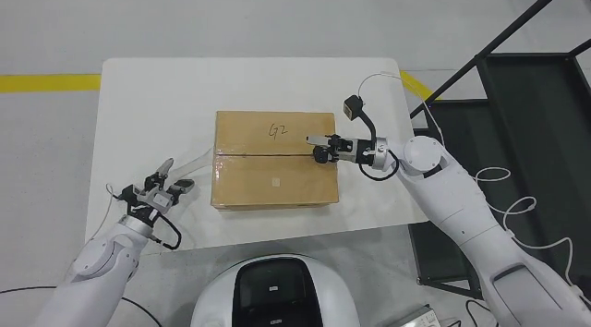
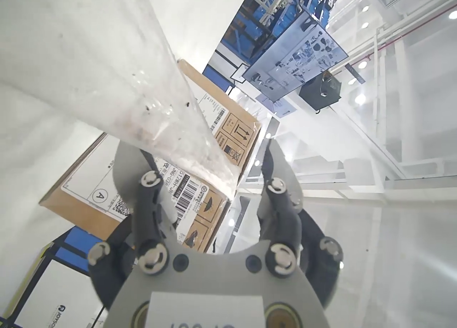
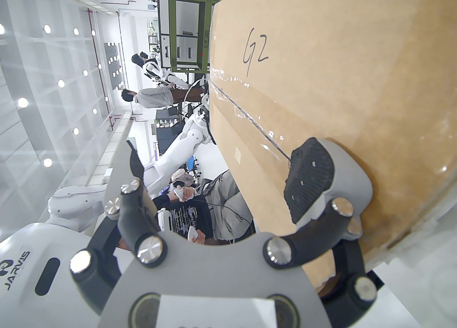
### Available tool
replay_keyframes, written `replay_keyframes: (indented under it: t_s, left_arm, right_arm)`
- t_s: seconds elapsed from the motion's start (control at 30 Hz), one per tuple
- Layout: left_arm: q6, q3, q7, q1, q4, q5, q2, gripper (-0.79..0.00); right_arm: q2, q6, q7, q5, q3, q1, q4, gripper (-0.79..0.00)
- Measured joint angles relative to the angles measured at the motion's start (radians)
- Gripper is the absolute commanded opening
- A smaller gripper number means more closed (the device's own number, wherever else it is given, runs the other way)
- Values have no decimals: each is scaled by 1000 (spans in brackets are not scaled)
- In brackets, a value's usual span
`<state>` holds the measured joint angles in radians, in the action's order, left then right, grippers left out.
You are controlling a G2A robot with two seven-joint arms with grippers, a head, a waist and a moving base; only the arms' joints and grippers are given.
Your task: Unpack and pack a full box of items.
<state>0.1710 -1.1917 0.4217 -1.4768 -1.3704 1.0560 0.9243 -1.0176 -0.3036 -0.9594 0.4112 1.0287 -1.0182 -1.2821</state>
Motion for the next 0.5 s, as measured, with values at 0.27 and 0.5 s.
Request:
replay_keyframes:
  t_s: [0.27,0.5]
  left_arm:
    - [-4,-41,20,-32,-14,29,7,-742]
    - [29,-96,62,-64,-66,33,9,-785]
  right_arm:
    - [0,0,0,0,0,0,0,0]
    - [0,0,0,0,0,0,0,0]
